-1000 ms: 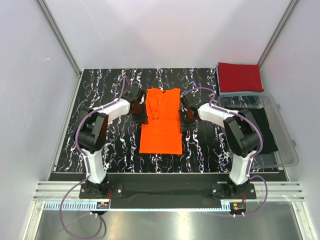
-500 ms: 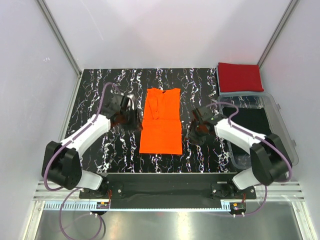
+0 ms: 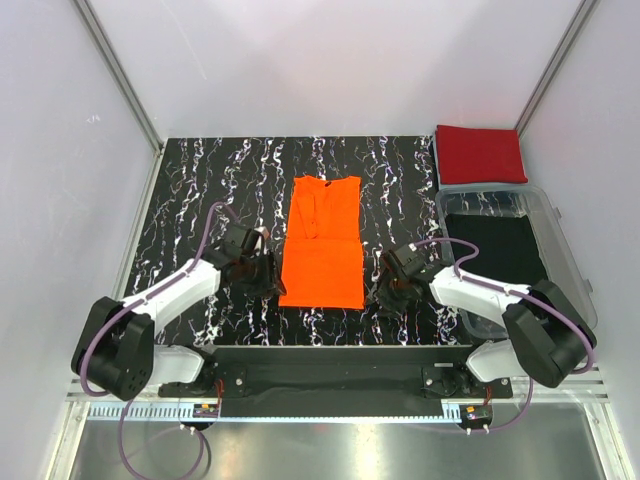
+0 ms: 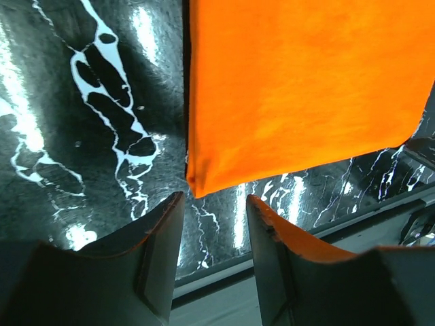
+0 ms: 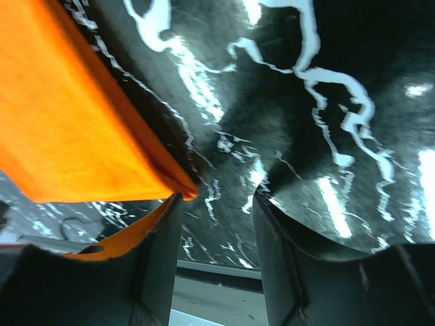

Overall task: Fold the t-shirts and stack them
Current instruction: Fold the tshirt

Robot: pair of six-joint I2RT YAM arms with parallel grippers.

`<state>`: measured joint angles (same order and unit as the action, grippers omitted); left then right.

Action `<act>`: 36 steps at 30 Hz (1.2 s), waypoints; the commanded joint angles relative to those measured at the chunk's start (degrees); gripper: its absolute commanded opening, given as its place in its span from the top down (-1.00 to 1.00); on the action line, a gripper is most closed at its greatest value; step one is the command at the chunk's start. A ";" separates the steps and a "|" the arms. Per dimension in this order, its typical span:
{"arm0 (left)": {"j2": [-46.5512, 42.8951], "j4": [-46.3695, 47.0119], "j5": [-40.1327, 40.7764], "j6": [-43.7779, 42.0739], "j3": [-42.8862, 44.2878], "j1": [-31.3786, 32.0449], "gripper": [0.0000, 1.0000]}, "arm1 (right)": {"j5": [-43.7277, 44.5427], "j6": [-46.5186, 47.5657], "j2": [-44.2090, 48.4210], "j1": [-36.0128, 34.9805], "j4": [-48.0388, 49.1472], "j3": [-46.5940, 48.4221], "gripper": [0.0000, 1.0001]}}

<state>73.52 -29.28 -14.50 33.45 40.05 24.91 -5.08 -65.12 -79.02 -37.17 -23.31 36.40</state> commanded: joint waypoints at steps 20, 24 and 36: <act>0.84 8.01 1.40 4.34 -6.39 1.55 0.21 | 1.39 -5.28 -0.87 -3.09 13.56 -5.20 0.18; 1.19 8.27 2.37 4.08 -6.48 1.55 0.24 | 2.71 -5.37 -1.22 -3.09 13.91 -6.34 0.46; -1.09 10.55 1.76 5.74 -10.17 1.81 0.20 | 4.38 -2.82 -0.61 -3.00 14.08 -7.31 1.00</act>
<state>73.54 -20.88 -13.32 38.22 31.64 26.41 -4.95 -69.43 -79.99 -39.75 -7.94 30.55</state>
